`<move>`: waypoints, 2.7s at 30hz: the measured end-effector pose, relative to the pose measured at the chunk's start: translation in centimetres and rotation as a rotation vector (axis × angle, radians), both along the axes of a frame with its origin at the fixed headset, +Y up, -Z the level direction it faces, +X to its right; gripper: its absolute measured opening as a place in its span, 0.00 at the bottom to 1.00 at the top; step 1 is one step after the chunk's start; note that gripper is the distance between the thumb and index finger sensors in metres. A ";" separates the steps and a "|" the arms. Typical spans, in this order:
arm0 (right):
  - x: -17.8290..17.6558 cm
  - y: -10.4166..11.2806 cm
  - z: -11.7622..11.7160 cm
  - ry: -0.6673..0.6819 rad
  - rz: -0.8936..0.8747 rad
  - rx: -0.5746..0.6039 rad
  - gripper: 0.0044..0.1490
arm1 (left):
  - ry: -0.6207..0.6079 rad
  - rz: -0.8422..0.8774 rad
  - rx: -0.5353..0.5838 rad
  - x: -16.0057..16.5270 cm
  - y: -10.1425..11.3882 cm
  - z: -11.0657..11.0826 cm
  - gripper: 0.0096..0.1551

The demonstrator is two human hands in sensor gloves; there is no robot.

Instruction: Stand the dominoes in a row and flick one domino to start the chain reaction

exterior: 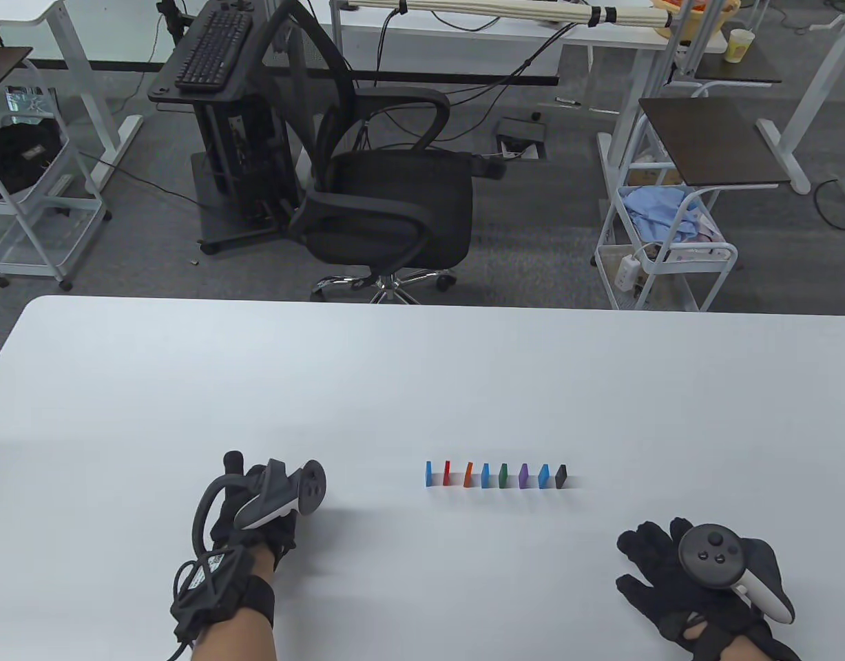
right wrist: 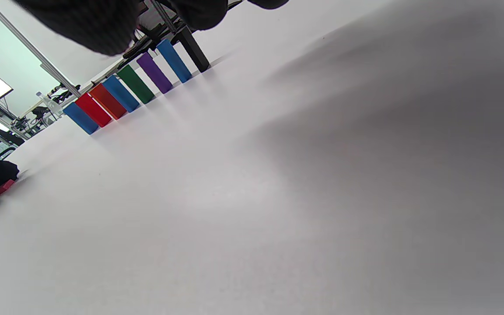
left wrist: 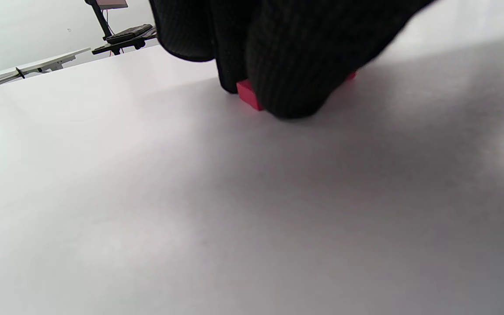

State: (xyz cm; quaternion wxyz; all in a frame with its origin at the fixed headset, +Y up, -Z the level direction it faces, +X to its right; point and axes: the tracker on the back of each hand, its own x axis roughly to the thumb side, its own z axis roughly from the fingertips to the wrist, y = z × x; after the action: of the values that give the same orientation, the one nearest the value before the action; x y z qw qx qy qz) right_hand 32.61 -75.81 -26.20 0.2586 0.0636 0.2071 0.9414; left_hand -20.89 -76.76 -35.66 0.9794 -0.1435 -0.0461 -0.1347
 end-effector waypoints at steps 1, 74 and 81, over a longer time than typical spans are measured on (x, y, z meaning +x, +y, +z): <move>0.0 0.0 0.0 0.000 0.000 0.000 0.42 | -0.001 -0.003 -0.002 0.1 0.0 0.0 0.32; 0.5 0.1 -0.1 -0.003 -0.042 0.023 0.42 | -0.020 0.733 0.048 8.9 1.2 -5.3 0.33; 0.5 0.1 -0.1 -0.003 -0.044 0.022 0.42 | -0.029 0.725 0.028 9.6 0.3 -5.5 0.33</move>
State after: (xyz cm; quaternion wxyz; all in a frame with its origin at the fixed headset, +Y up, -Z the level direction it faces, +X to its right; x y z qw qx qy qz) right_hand 33.13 -75.68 -26.27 0.2787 0.0696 0.1949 0.9378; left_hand -11.29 -76.43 -41.14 0.9646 -0.1026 -0.1059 0.2188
